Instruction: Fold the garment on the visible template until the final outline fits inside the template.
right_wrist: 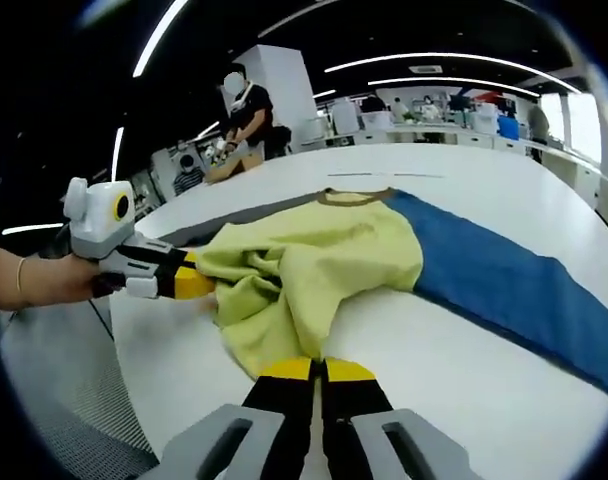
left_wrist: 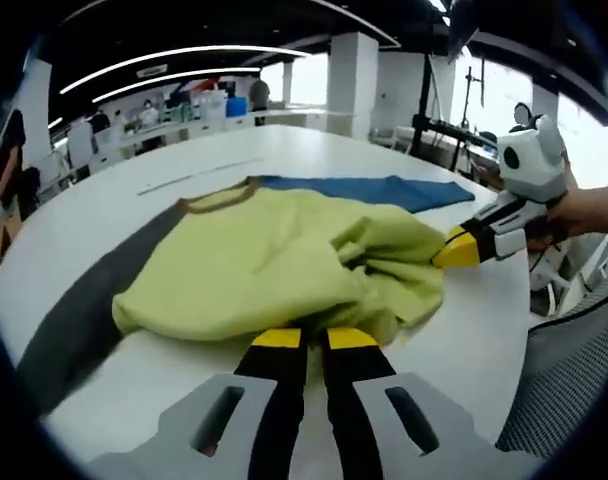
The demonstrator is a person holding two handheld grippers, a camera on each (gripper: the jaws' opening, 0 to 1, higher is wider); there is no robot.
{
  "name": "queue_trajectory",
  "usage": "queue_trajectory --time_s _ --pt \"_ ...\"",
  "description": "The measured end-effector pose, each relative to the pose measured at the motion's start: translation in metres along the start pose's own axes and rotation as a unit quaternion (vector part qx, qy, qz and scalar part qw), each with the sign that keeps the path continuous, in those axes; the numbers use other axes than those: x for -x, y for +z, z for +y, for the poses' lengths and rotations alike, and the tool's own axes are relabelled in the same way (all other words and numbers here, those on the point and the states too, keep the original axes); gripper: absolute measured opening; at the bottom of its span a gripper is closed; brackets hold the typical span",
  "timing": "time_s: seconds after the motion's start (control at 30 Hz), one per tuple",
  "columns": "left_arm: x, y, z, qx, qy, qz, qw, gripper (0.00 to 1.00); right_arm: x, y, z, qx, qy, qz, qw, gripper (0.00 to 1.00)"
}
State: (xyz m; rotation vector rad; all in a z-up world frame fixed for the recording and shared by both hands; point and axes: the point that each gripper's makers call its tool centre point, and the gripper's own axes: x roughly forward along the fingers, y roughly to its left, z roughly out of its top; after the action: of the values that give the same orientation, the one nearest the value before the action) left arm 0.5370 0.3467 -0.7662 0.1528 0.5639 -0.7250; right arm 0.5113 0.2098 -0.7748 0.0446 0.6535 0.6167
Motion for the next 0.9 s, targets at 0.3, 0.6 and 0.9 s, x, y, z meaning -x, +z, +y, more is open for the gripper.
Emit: queue_trajectory --time_s 0.3,0.6,0.9 --pt "0.016 0.022 0.002 0.012 0.001 -0.03 0.9995 0.02 0.014 0.027 -0.005 0.028 0.007 -0.016 0.9995 0.0" --pt "0.028 0.032 0.006 0.016 -0.001 -0.026 0.9995 0.02 0.019 0.047 -0.026 0.028 -0.007 -0.014 0.9995 0.0" --pt "0.024 0.026 0.02 0.038 0.014 -0.007 0.9992 0.02 0.008 0.054 -0.043 0.042 -0.023 0.002 0.9989 0.0"
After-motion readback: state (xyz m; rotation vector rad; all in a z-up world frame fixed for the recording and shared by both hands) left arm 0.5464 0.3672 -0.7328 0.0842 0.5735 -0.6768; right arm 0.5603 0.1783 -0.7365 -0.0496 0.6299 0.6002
